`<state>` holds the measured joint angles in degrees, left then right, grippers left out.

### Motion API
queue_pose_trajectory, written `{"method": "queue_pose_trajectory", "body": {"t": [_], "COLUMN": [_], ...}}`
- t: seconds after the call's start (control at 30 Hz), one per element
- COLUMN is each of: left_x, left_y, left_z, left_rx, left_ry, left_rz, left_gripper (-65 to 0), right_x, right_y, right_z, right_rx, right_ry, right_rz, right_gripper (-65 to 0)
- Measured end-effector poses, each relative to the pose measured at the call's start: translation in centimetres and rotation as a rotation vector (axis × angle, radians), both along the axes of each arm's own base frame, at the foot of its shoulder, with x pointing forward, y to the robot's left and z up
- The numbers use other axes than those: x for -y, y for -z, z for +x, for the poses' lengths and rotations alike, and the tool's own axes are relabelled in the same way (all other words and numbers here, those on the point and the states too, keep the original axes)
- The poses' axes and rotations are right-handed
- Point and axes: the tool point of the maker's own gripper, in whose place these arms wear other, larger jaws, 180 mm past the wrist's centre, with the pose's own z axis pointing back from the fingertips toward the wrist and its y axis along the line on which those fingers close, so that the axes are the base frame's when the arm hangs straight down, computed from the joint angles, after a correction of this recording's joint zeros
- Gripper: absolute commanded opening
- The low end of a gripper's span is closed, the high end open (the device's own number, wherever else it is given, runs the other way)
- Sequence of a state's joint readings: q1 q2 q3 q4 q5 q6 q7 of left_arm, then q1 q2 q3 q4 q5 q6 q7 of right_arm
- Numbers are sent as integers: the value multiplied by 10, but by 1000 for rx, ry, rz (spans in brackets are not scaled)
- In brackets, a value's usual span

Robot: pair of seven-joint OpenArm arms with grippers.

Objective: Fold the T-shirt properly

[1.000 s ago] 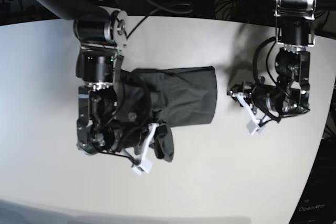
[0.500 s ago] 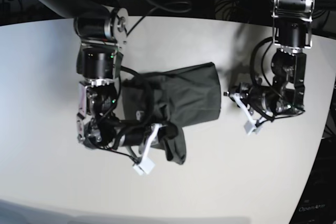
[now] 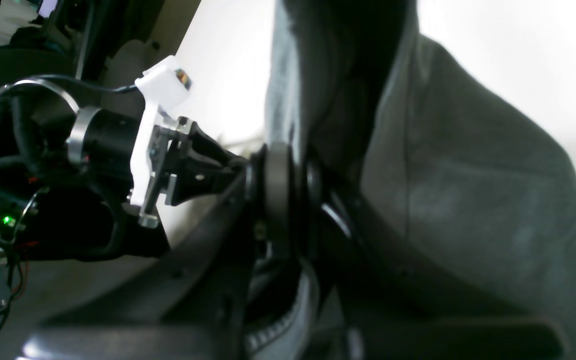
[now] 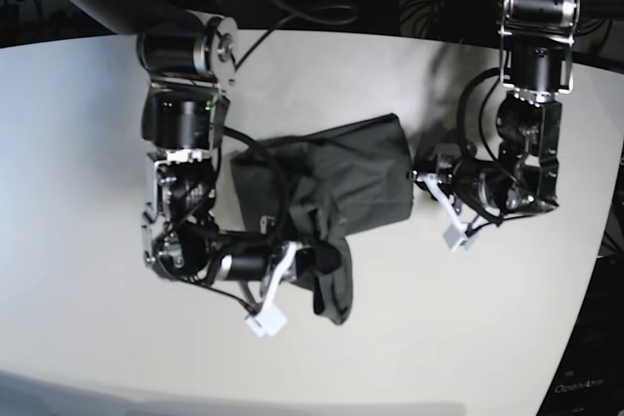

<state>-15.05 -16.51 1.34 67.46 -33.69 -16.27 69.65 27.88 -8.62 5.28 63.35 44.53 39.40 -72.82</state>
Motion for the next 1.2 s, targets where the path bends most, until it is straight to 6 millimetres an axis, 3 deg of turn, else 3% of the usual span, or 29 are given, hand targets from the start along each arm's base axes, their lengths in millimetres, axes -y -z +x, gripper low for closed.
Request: {"method": "queue_pose_trajectory", "body": {"t": [0.4,0.57,0.73,0.83,0.97,1.2], "left_x": [0,1,1,1,1,1], "left_y": [-1,-1,-1,-1,-1,-1], "left_z": [1,2,2,2,3,3], "left_rx": [-2,-1,-2,-2,-1,-1], "left_ry": [0,3,3,3,4,4], "left_rz": [0,2,0,3,3,4], "left_gripper": [-633,-633,-633,-633,-633,-633], "right_x": [-7,-32,-32,-45,-71,-67], "right_y": [7,-6,-13,-23,-21,11], "right_z": [-16,-23,-18,-22,-41,-68], "right_rx": [-42,-14,-45,-59,-66,-151], "right_ry": [1,-83,-38,-54,-153,-142], "right_rz": [84,110,169,227,199,190], "right_gripper": [-643,-643,-643,-643,-643,-643]}}
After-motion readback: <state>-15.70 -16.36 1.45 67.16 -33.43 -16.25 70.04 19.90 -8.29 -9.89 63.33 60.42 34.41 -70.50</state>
